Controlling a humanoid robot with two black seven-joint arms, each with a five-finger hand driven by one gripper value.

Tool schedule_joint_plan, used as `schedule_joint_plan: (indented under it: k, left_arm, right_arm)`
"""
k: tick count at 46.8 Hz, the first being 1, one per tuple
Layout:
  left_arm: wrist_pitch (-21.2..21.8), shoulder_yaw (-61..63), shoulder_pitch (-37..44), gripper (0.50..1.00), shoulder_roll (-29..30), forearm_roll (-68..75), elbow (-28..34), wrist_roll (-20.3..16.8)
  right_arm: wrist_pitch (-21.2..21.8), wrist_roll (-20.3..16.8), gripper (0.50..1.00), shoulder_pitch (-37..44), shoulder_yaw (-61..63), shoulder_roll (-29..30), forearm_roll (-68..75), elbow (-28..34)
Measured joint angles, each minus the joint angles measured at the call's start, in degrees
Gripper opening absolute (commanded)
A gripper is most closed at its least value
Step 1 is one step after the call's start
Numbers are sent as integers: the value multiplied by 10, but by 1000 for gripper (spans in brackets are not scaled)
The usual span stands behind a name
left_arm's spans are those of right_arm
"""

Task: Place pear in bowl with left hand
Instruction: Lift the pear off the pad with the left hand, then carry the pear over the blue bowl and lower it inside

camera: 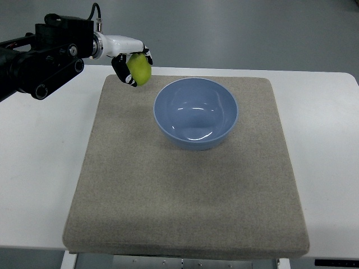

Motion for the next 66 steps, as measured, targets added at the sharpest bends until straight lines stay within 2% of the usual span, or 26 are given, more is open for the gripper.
schedule_joint_plan:
  k: [42,66]
  left_arm:
    - [-14,-3,-48,500,56,-4,-115,0]
    - [-27,-3,-49,500,61,-4,-224,1]
  right_arm:
    - [0,0,926,0,0,0,0,0]
    - [0,0,926,0,0,0,0,0]
